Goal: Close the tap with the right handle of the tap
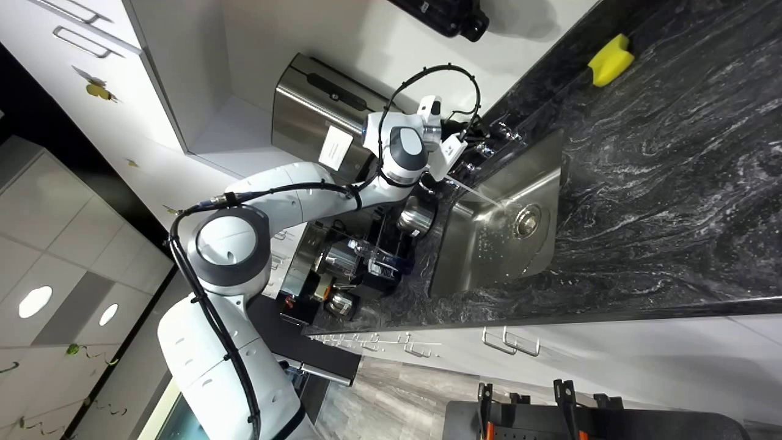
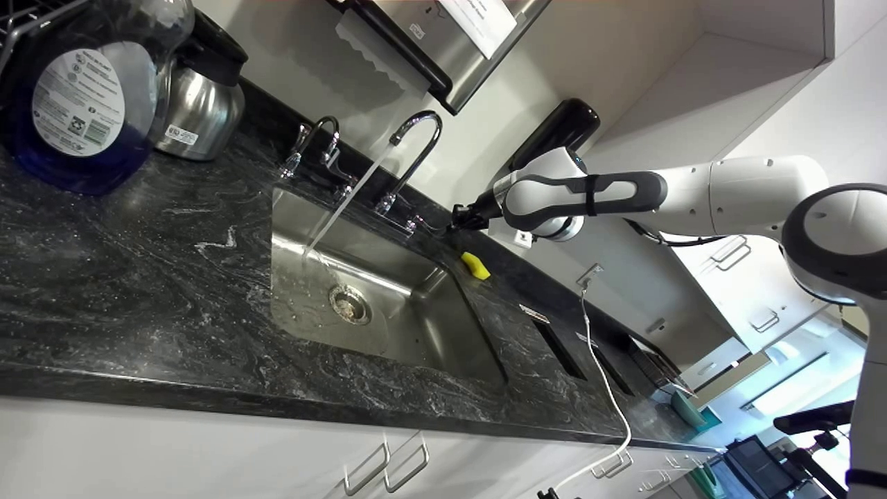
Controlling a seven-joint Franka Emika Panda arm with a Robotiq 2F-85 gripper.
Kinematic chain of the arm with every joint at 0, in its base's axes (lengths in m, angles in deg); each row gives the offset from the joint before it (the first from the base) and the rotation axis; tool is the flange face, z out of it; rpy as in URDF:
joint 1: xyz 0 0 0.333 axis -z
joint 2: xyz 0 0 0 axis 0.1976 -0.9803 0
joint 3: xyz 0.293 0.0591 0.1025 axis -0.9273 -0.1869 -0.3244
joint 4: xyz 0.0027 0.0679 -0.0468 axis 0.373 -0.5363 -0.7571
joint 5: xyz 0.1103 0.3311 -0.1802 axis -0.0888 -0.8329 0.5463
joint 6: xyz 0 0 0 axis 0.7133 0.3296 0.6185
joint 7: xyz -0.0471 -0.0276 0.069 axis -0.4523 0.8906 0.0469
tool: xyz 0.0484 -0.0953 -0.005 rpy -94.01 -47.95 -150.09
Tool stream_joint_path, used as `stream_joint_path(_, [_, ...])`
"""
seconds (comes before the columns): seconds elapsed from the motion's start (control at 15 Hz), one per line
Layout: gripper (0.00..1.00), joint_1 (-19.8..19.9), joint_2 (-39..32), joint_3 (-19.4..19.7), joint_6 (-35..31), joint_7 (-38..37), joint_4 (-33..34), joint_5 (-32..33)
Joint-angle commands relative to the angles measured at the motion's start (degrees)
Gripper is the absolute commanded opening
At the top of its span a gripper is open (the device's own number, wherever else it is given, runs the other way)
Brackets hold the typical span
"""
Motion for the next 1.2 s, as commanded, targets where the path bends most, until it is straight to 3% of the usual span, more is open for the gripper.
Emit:
stream_joint_path(0.0, [0.00,-2.3,-2.7,3.0,-0.7,-4.2,3.8,2.7])
stream_joint_path(0.53, [0.00,-5.7,-5.7,7.6,2.4,-8.9,7.3,6.0])
stream_joint_path(1.13, [0.00,-6.8,-8.6,10.8,-1.3,-9.4,9.6,9.1])
